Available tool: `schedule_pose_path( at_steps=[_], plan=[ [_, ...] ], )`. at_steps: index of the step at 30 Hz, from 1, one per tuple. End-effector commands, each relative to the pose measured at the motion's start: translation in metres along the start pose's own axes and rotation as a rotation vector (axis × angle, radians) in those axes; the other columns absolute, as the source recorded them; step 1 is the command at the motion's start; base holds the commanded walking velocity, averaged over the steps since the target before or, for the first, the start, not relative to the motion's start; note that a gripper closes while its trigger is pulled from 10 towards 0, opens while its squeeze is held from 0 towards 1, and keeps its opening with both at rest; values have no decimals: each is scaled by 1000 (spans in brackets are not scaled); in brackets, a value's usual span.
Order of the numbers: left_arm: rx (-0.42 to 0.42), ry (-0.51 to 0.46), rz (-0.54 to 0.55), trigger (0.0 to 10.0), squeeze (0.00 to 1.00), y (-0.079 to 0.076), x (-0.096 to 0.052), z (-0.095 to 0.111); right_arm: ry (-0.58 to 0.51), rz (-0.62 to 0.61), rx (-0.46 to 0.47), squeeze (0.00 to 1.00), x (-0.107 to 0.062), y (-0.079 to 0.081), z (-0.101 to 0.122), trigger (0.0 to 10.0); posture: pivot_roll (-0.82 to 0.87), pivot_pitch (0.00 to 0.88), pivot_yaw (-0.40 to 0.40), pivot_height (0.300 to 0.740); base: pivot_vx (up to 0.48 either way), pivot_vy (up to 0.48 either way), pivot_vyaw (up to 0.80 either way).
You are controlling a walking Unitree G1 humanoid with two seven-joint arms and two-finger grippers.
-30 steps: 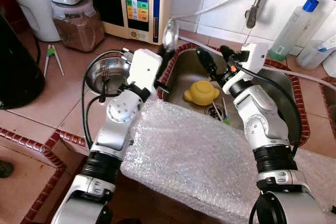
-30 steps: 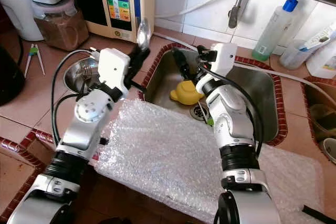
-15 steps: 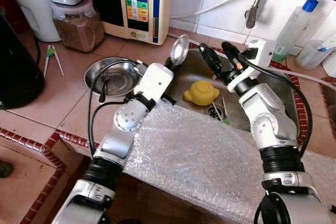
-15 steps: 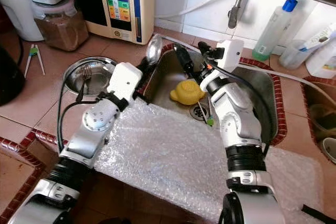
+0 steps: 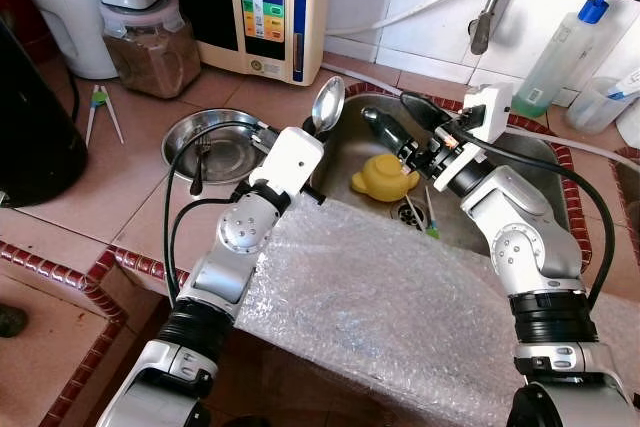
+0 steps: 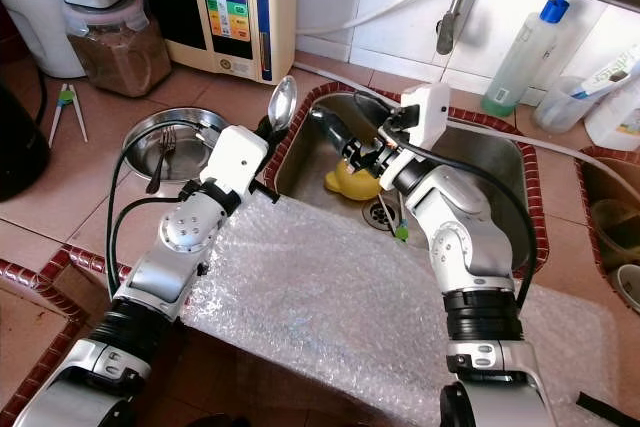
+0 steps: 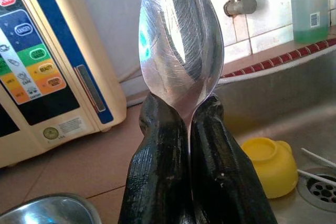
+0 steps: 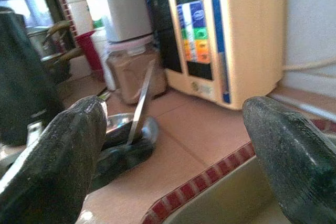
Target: Kitchen organization
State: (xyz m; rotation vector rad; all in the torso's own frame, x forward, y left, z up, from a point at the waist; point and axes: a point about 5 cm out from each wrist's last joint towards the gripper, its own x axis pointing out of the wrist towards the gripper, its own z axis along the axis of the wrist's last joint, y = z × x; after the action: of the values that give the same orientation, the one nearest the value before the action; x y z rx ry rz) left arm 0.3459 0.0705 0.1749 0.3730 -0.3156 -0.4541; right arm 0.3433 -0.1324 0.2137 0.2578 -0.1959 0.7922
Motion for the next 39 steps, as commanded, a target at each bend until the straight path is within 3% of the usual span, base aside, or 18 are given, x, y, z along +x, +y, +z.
schedule_pose_path(
  at_steps=[1,7,16,17,18,39],
  plan=[
    [8,1,-20,0,0,-7,1,0,-2,19,-5,0,2,4,1,10000,24,108,-42,740,0,0,0],
    [30,-29,-46,0,0,-14,-1,3,-4,52,19,0,10,14,-3,10000,29,108,-43,740,0,0,0],
    [68,-86,-97,0,0,-24,-2,10,-3,41,23,0,16,14,-6,10000,32,108,-43,740,0,0,0],
    [71,-97,-105,0,0,-25,-2,12,-7,23,19,0,17,12,-6,4392,31,108,-43,740,0,0,0],
    [76,-109,-113,0,0,-27,-2,13,-12,-1,21,0,18,9,-5,0,32,109,-43,740,0,0,0],
    [103,-147,-140,0,0,-32,-2,17,-4,-127,72,0,13,-10,-9,0,31,110,-42,740,0,0,0]
  ],
)
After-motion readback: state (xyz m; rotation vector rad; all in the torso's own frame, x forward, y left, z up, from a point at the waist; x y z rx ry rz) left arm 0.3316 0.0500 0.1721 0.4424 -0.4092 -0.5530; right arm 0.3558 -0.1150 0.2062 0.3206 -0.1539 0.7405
